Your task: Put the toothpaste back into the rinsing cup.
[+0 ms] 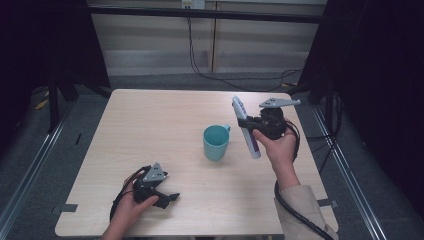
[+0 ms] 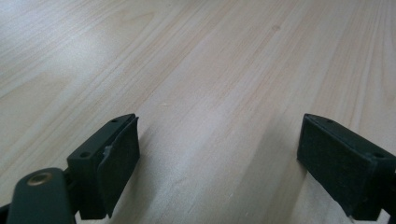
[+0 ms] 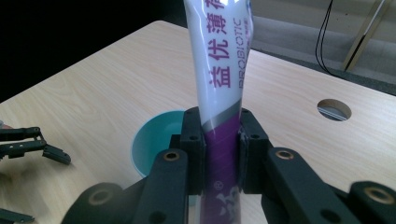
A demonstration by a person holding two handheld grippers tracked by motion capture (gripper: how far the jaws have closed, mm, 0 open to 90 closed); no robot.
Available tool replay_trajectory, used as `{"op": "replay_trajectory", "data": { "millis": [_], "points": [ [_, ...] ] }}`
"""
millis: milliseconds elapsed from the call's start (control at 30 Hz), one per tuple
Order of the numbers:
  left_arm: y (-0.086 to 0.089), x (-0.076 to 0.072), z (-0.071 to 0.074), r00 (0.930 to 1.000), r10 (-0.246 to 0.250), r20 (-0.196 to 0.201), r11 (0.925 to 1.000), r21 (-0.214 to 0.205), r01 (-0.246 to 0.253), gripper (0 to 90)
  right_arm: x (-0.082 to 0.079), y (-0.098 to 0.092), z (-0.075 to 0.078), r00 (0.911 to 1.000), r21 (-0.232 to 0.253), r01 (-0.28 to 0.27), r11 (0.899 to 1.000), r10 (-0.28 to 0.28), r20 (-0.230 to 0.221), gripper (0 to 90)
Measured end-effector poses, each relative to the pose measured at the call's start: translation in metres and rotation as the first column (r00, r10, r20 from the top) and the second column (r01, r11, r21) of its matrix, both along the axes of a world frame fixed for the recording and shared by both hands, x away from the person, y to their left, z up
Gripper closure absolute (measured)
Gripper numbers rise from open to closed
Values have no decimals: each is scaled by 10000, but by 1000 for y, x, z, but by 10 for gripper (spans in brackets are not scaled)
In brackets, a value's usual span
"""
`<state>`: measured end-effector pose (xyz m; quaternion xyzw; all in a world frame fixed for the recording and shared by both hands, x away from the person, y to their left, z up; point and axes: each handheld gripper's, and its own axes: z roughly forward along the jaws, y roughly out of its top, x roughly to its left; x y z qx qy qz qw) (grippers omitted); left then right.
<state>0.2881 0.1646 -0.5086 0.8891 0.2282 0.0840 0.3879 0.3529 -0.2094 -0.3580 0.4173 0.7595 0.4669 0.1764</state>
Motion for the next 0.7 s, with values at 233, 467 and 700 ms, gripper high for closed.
{"op": "replay_trajectory", "data": {
  "millis": [233, 467, 700],
  "points": [
    [0, 0, 0, 10000, -1, 22, 10000, 10, 1, 127, 4, 4, 2, 9998, 165, 99, 9998, -102, 168, 764],
    [0, 0, 0, 10000, -1, 30, 10000, 13, 1, 127, 8, 8, 6, 9994, 183, 173, 9997, -179, 293, 764],
    [0, 0, 0, 10000, -4, 30, 10000, 9, 4, 127, 12, 14, 9, 9986, 344, 171, 9993, -188, 504, 764]
  ]
}}
